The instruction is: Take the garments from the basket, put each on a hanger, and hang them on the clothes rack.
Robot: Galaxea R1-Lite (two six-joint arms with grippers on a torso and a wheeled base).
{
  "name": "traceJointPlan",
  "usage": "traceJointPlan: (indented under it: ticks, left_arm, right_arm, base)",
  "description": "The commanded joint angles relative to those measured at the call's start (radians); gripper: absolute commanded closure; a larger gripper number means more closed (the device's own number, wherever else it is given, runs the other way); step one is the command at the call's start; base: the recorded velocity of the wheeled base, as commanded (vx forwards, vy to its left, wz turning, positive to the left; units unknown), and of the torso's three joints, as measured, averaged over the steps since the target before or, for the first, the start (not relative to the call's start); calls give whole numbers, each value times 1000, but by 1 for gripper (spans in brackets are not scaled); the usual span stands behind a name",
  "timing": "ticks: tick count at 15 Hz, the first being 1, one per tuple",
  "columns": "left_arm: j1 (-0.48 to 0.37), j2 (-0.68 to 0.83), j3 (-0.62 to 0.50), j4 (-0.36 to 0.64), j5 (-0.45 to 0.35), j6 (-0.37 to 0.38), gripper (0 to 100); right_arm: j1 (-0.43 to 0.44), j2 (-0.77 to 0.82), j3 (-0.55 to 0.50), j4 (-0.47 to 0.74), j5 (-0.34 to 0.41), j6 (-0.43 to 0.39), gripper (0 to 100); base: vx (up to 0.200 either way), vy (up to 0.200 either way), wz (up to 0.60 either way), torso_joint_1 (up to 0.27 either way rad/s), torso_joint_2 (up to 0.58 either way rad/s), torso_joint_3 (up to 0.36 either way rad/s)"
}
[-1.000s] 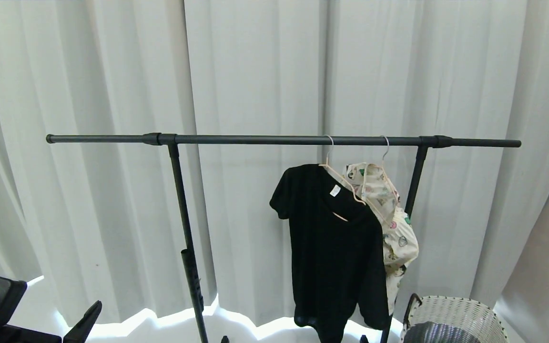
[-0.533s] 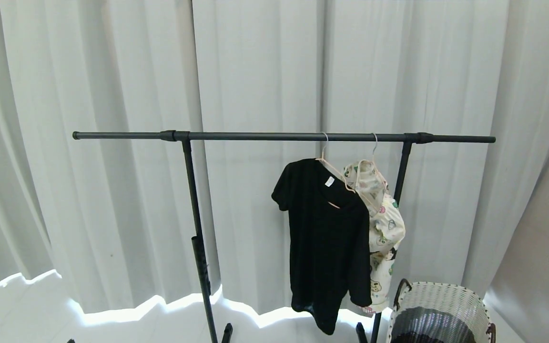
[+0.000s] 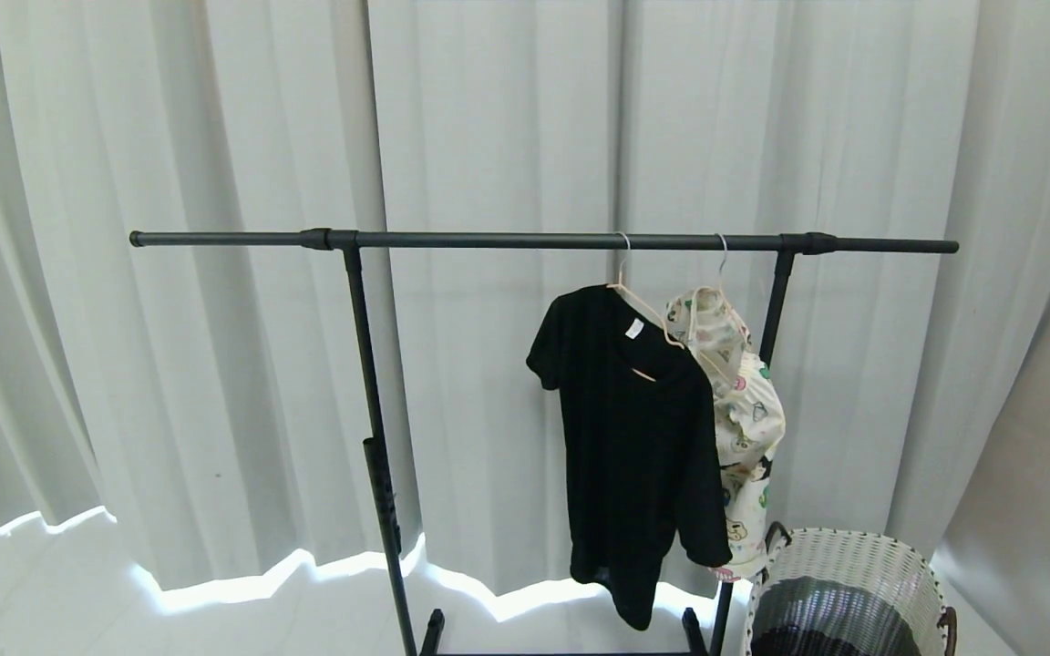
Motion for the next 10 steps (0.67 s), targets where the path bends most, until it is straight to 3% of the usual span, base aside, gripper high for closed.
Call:
traceJointPlan:
  ticks: [1,6,8,10]
  left_arm:
    - [9,-138,0,1,5,14,0]
    - [12,-167,1,0,2,12,0]
    - [12,-167,1,0,1,9,0]
    - [12,-167,1,0,1,-1,0]
  right_arm:
    - [36,-70,24,1,36,-4,0]
    - [251,-136,43,4,75,-29,0]
    - [291,-217,92,7,73,-33,0]
    - [291,-403,92,159,70,-25,0]
  base:
    - [0,0,0,-232,505,266]
    - [0,0,0,-225,513,285]
    - [0,0,0,-215,513,286]
    - [0,0,0,-205,488,278]
